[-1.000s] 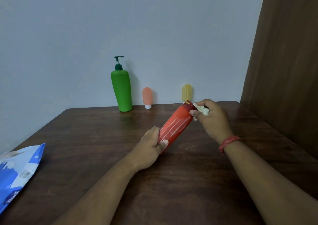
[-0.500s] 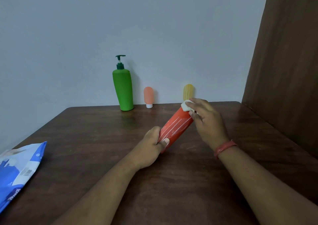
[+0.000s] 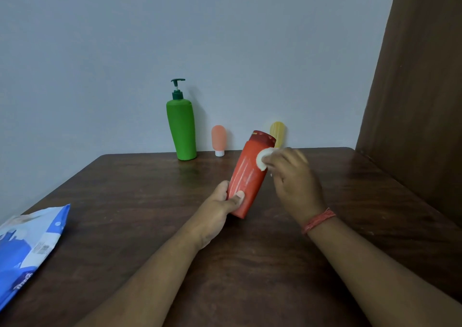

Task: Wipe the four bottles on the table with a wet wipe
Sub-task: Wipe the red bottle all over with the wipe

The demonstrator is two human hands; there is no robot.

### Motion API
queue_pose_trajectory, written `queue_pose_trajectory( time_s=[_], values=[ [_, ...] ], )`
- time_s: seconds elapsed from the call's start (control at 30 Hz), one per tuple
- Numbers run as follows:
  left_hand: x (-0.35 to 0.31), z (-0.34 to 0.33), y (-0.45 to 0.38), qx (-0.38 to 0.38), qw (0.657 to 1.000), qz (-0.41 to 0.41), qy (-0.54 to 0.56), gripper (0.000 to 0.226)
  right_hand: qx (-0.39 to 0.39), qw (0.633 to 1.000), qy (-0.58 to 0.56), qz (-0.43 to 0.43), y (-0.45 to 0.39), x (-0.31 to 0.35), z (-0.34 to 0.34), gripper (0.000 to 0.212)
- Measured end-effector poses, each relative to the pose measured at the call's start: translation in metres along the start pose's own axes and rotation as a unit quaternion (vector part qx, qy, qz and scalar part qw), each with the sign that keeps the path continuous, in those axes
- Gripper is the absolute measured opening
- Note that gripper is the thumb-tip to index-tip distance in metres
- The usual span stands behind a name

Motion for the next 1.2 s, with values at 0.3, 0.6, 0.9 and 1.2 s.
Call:
queue_pose_trajectory(
  time_s=[0.3, 0.6, 0.9, 1.2],
  values=[
    [0.002, 0.004, -0.002, -0.017, 0.998, -0.01, 0.061, 0.046, 0.031, 0.994, -0.102, 0.011, 0.005, 0.024, -0.01, 0.031],
    [0.003, 0.002, -0.002, -0.015, 1.0, -0.008, 0.012, 0.029, 0.065, 0.996, -0.052, 0.03, -0.001, 0.018, -0.011, 0.04],
    [0.009, -0.003, -0.003, 0.024, 0.995, 0.017, -0.098, 0.064, 0.005, 0.991, -0.077, -0.108, 0.003, -0.006, 0.003, 0.026],
    [0.002, 0.006, -0.002, -0.023, 0.998, -0.017, 0.048, 0.026, 0.06, 0.995, -0.045, 0.073, 0.006, 0.033, -0.012, 0.027]
  ],
)
Point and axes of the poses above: each hand's wrist, its own y-axis away from the middle knuckle, its own z-axis out of the back of the hand, x = y × z, the point moved 5 cm from there along -y, towards the middle knuckle, and after that the axes turned 12 degrees about y, right-handed, at the moved point
